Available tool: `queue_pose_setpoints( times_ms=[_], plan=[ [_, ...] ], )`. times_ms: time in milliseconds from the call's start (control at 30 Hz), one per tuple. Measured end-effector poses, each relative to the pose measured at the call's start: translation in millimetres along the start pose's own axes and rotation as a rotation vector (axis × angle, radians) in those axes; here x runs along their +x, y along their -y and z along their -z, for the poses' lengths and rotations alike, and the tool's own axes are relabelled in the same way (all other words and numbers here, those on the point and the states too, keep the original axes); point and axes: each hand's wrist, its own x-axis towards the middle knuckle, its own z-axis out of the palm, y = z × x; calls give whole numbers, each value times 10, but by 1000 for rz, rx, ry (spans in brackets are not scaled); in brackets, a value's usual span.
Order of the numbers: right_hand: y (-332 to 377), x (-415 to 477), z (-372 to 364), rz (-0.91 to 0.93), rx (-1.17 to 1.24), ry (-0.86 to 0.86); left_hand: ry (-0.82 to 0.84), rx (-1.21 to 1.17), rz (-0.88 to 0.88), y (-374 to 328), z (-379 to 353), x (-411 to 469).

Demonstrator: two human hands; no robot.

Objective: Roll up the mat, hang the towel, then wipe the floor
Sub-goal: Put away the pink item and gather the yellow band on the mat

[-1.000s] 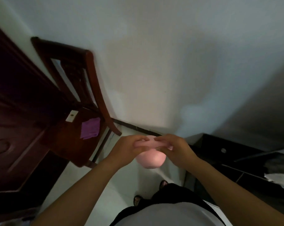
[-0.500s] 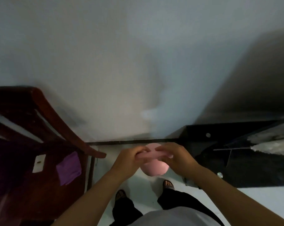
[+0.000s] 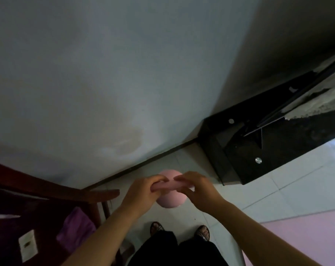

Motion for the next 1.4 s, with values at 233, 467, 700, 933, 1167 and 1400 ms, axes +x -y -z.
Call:
queue_pose_setpoints(
  times_ms=[233,467,700,933,1167,1400],
  plan=[
    [-1124,260,-740,-15,-23,-13,-22,-6,8,917,-836,597],
    [-2789,822,-1772,-10,-59,-40,-69,-37,-13,2290,-2028,1610],
    [-4048,1392,-2633,-12,-138,-41,-88,29,-50,3533,-2874,2578],
    [-4531,1777,-3022,-63,-54,-58,-63,83,-122,4064,-2981,3089],
    [-4651,1983,-3183,-72,-67,5,-63,31,-81,4278,-3064,3207],
    [-4775,1920,-3284,-74,-31,-32,-19,90,-75,4321,-3135,3234]
  ],
)
